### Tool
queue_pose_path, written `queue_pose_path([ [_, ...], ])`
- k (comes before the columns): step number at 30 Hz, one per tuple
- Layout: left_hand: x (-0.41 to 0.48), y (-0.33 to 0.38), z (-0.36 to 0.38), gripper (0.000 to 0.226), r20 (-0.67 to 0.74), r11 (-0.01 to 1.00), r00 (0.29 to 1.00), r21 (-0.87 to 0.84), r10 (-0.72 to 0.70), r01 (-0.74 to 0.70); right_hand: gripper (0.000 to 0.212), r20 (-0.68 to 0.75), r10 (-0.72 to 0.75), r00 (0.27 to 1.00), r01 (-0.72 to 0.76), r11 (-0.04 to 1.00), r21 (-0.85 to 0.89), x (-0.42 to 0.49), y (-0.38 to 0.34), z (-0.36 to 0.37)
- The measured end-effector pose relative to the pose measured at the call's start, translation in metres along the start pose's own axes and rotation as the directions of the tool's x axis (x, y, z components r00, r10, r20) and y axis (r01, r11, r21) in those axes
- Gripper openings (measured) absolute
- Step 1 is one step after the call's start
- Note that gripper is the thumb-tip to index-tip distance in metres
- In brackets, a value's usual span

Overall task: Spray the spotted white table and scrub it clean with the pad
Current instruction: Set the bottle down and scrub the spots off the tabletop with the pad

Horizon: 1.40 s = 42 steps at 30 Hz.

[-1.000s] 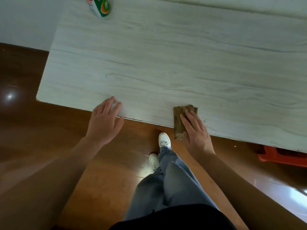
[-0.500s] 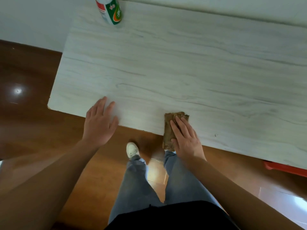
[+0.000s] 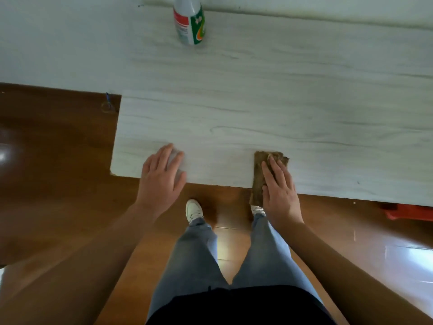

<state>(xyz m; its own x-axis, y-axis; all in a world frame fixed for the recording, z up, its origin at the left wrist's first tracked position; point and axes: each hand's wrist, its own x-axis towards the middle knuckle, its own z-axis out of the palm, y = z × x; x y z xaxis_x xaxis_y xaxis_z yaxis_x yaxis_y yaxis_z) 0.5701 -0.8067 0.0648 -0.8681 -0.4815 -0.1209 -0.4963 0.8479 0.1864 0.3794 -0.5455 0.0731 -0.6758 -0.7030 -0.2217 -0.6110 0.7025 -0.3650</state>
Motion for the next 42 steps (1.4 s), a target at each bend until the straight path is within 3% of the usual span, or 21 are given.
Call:
queue_pose_path([
  [8, -0.018, -0.072, -0.016, 0.054, 0.026, 1.0, 0.999, 0.004, -0.029, 0.029, 0.054, 0.066, -0.023, 0.998, 0.024, 1.0, -0.014, 0.022, -0.08, 0.02],
  [16, -0.022, -0.091, -0.018, 0.056, 0.097, 0.998, 0.994, 0.012, -0.057, 0.056, 0.057, 0.132, -0.069, 0.989, 0.074, 0.997, -0.036, 0.045, -0.151, 0.04],
  [28, -0.014, -0.08, -0.037, 0.051, 0.215, 0.992, 0.97, -0.029, -0.113, 0.122, 0.06, 0.243, -0.035, 0.969, 0.031, 0.999, 0.021, 0.032, -0.146, 0.015],
  [36, -0.014, -0.076, -0.056, 0.048, 0.298, 0.986, 0.947, -0.076, -0.119, 0.147, 0.04, 0.199, -0.008, 0.98, -0.015, 0.994, 0.11, 0.05, -0.148, -0.009],
  [42, -0.013, -0.074, -0.059, 0.051, 0.322, 0.975, 0.933, -0.097, -0.161, 0.202, 0.047, 0.213, -0.011, 0.977, -0.012, 0.994, 0.105, 0.09, -0.141, -0.02],
])
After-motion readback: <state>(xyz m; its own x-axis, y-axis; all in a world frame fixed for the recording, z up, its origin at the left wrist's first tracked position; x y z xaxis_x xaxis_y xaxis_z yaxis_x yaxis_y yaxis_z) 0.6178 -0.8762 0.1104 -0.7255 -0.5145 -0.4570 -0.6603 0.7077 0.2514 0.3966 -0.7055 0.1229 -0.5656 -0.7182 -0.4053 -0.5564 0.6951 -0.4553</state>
